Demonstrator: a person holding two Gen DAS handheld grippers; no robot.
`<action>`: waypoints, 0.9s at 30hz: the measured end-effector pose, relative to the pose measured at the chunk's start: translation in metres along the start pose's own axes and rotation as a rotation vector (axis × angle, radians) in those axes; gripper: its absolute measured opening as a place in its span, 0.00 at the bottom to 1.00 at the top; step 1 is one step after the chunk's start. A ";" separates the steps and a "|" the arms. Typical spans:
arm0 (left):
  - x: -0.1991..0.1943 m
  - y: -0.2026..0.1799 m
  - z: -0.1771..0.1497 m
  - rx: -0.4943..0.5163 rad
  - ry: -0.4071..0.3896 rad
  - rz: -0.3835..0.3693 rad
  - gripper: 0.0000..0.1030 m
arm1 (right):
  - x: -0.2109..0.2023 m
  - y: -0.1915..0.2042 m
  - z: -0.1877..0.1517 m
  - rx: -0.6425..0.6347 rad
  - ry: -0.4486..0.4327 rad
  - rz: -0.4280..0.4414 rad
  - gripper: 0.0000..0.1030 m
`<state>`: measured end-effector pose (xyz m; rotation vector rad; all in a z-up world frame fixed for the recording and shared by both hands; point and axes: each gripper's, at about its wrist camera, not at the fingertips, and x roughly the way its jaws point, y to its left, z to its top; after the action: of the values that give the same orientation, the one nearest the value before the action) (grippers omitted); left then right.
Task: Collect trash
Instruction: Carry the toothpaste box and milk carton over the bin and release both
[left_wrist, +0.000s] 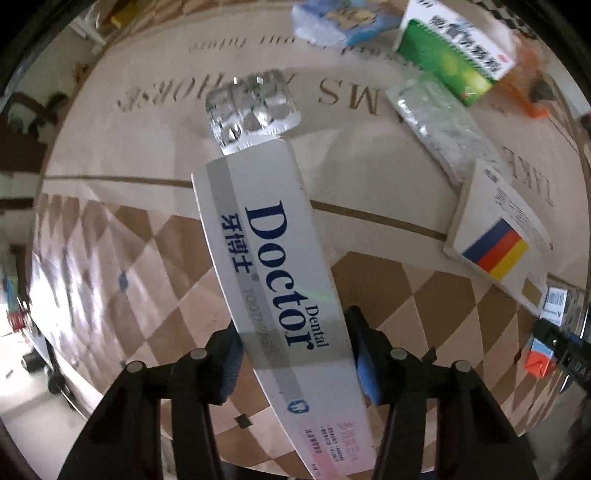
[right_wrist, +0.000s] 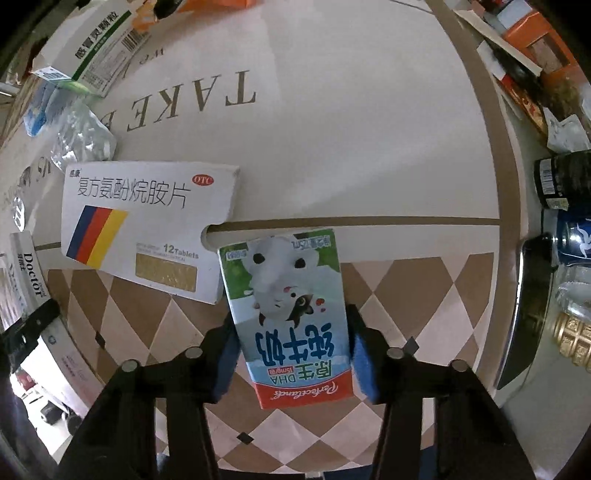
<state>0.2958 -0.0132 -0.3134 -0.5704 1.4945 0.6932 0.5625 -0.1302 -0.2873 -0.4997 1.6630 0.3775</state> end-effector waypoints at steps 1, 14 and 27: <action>-0.006 -0.001 -0.001 0.013 -0.008 0.016 0.47 | -0.002 -0.002 -0.005 0.005 -0.003 0.006 0.52; -0.110 0.065 -0.062 0.126 -0.238 -0.047 0.46 | -0.069 0.062 -0.140 0.002 -0.269 0.124 0.52; -0.090 0.166 -0.184 0.314 -0.226 -0.191 0.46 | -0.044 0.152 -0.309 0.101 -0.287 0.214 0.52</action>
<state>0.0526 -0.0375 -0.2137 -0.3741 1.2851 0.3519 0.2269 -0.1550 -0.2026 -0.1809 1.4503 0.4953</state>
